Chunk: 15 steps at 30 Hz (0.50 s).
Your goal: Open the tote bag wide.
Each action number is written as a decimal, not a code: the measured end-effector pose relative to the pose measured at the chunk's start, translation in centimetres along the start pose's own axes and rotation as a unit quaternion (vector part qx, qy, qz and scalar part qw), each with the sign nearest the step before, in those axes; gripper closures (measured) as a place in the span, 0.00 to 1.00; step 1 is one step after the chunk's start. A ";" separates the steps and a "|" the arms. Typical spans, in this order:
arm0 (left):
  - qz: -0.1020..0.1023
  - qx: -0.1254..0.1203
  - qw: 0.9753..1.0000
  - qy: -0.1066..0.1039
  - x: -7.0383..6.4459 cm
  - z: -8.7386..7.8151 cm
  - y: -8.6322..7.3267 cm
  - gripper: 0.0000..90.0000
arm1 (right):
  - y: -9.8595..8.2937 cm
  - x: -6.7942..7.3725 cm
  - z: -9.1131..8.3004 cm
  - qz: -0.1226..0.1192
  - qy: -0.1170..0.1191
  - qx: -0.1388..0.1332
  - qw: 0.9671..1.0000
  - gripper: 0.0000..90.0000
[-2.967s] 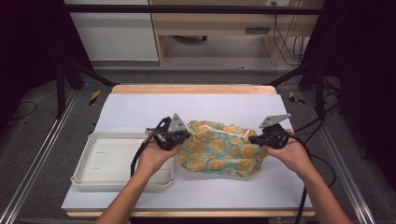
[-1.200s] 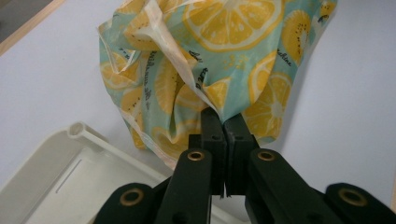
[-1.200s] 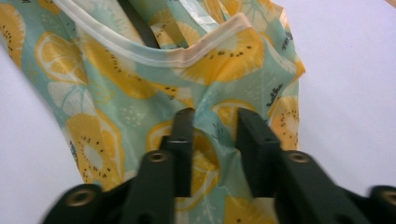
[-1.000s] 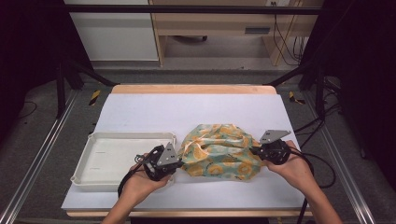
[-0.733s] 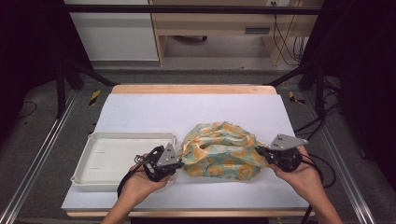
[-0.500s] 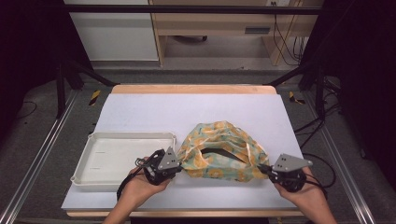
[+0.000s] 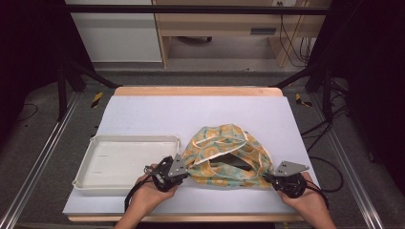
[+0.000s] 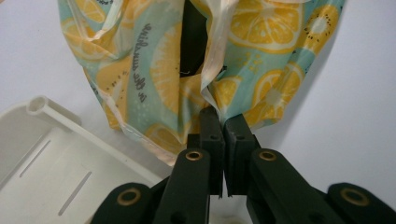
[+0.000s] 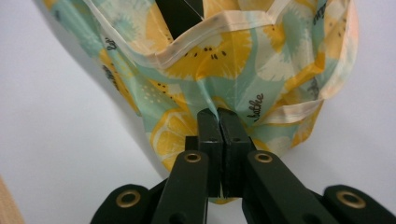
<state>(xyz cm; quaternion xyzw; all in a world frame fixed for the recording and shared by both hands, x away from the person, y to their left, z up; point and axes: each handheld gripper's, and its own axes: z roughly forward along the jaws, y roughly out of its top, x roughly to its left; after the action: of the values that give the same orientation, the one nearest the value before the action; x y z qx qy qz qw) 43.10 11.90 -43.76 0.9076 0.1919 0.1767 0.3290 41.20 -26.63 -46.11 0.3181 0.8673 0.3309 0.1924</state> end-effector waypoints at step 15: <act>0.010 0.007 1.000 0.000 -0.6 0.2 0.0 0.98 | 2.7 -0.9 -3.8 0.034 0.036 -0.097 0.994 0.33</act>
<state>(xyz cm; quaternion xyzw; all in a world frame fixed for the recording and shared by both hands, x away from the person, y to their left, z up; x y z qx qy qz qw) 42.71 11.51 -44.03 0.9117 0.1838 0.1787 0.3211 40.96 -27.40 -41.39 0.3154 0.8261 0.4310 0.1798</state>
